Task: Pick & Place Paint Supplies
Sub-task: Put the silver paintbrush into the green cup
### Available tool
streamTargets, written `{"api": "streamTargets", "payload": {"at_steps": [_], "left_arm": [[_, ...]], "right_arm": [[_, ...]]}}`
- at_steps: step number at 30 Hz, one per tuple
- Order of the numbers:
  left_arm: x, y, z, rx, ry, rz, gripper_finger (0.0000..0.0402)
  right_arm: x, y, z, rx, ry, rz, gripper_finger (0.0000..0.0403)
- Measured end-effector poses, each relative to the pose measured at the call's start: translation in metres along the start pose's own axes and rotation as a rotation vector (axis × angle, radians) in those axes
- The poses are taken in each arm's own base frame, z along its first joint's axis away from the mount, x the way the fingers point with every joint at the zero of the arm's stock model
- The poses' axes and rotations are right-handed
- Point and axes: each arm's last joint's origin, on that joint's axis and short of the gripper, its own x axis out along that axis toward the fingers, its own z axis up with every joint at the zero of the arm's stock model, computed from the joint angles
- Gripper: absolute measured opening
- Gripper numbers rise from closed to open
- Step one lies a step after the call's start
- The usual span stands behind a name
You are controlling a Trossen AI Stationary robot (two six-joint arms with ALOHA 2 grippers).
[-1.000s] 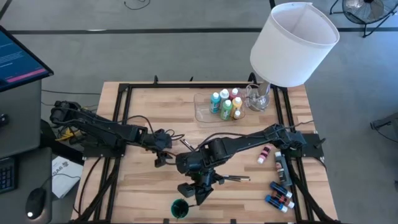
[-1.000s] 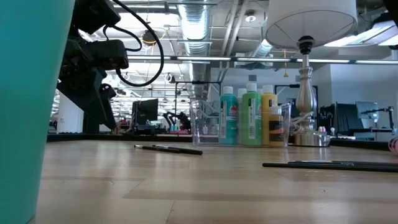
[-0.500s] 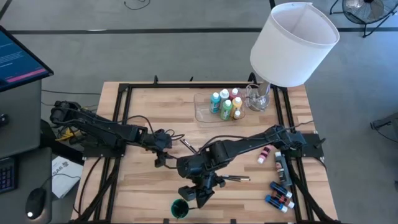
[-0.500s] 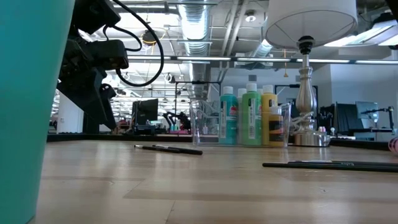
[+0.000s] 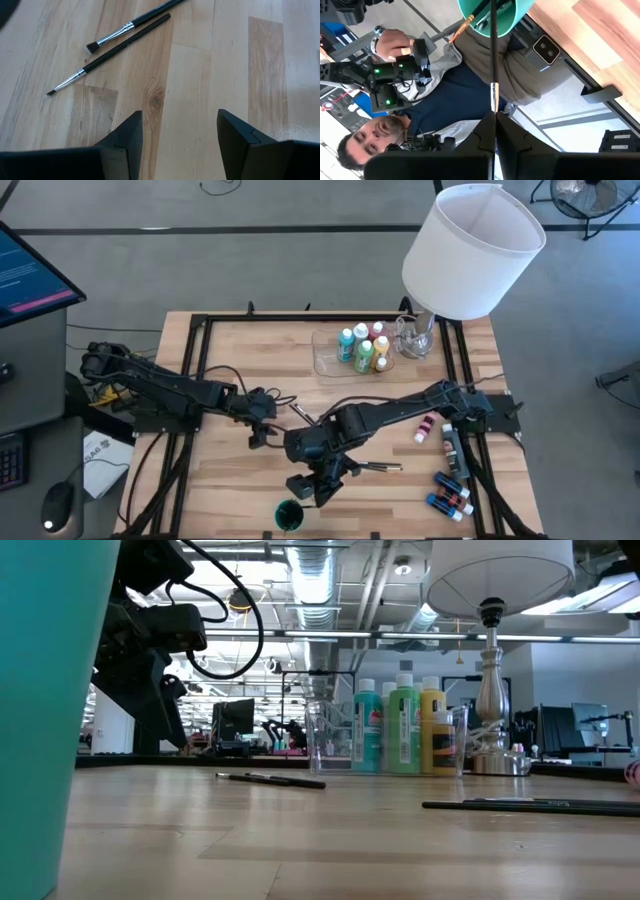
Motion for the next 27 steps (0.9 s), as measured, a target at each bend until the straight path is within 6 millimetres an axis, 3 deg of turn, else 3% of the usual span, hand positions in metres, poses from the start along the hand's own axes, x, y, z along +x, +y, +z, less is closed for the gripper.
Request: {"api": "streamTargets", "payload": {"at_steps": [15, 21, 27], "left_arm": [[0.000, 0.000, 0.000, 0.000, 0.000, 0.000, 0.0153], [0.000, 0.000, 0.000, 0.000, 0.000, 0.000, 0.0153], [0.000, 0.000, 0.000, 0.000, 0.000, 0.000, 0.0153]], "right_arm": [[0.008, 0.001, -0.008, -0.018, -0.016, -0.013, 0.0000], [0.028, -0.002, 0.009, -0.015, 0.030, -0.013, 0.0000], [0.042, -0.003, 0.009, -0.032, 0.093, -0.013, 0.0000]]}}
